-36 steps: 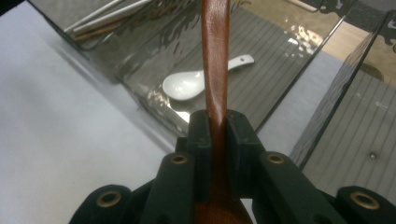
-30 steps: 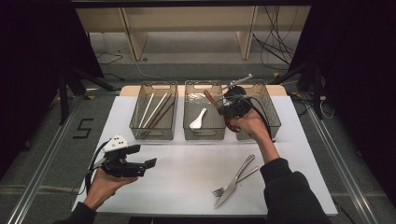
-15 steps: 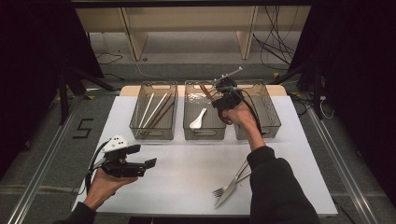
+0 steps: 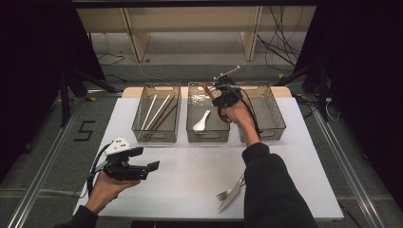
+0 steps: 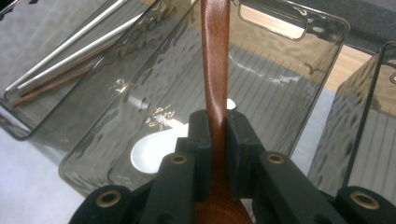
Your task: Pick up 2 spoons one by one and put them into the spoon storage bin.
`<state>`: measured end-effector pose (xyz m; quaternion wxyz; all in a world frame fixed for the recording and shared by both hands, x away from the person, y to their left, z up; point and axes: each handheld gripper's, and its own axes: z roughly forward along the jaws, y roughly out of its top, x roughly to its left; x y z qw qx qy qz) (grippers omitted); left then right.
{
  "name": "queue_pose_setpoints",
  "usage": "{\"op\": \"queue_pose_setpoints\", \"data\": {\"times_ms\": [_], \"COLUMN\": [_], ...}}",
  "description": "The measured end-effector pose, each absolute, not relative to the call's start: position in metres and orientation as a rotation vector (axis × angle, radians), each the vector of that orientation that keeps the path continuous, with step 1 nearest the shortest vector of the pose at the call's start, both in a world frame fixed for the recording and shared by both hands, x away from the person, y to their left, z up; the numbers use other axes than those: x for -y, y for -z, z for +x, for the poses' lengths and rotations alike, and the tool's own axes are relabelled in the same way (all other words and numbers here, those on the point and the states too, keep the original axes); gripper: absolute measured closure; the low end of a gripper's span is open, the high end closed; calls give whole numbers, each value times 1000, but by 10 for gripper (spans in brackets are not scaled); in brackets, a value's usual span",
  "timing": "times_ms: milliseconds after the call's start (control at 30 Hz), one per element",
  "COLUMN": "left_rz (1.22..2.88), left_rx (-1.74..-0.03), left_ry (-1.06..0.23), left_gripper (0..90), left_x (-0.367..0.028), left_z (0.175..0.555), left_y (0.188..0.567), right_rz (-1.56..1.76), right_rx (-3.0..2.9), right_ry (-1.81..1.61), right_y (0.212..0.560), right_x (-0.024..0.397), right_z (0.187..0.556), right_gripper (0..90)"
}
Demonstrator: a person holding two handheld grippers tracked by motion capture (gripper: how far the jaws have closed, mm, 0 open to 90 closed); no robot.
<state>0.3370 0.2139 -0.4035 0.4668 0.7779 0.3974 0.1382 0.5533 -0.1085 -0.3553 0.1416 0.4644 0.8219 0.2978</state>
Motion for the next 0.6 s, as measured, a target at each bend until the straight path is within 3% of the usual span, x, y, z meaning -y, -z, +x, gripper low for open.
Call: {"op": "queue_pose_setpoints", "data": {"times_ms": [533,600], "left_rz": [1913,1912], "left_rx": [-966,-965], "left_ry": [-335,-335], "left_gripper": [158,158], "left_x": [-213,-214], "left_z": [337,337], "left_y": [404,404], "right_rz": [1394,1397], "right_rx": [-2382,-2400], "right_ry": [-802,-807], "right_y": [377,379], "right_x": [96,94], "right_z": [570,571], "right_gripper": [806,710]}}
